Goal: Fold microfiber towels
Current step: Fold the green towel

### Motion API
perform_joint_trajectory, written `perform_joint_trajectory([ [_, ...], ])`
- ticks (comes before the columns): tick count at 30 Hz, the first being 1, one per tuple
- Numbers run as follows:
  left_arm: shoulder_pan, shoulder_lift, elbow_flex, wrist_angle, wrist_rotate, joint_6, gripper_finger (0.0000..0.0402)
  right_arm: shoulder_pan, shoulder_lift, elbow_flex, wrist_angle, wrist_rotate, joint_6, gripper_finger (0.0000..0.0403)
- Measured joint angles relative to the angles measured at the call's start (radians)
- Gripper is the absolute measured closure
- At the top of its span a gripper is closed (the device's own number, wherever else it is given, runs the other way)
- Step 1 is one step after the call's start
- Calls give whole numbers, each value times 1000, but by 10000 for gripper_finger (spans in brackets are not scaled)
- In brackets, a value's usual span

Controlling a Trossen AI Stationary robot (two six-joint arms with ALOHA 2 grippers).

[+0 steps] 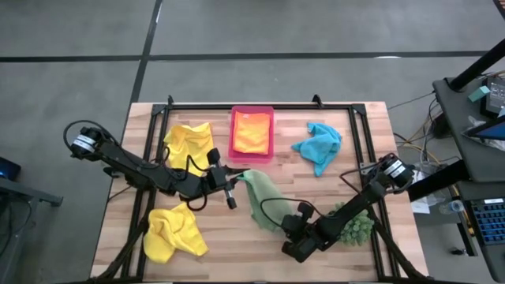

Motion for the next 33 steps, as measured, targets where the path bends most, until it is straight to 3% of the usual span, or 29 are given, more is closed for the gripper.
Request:
perform_joint_trajectory([
  [2, 0, 0, 0, 0, 0, 0, 401, 0, -11, 0, -7, -1, -22, 382],
  [12, -9, -24, 2, -8, 14, 6, 401, 0, -234, 0, -127, -8, -113, 394],
  [25, -101, -265, 3, -215, 101, -3, 401, 11, -678, 0, -182, -100, -263, 394],
  [33, -113, -388, 3, -275, 219, -2, 401, 6, -793, 82, -182, -50, -459, 394],
])
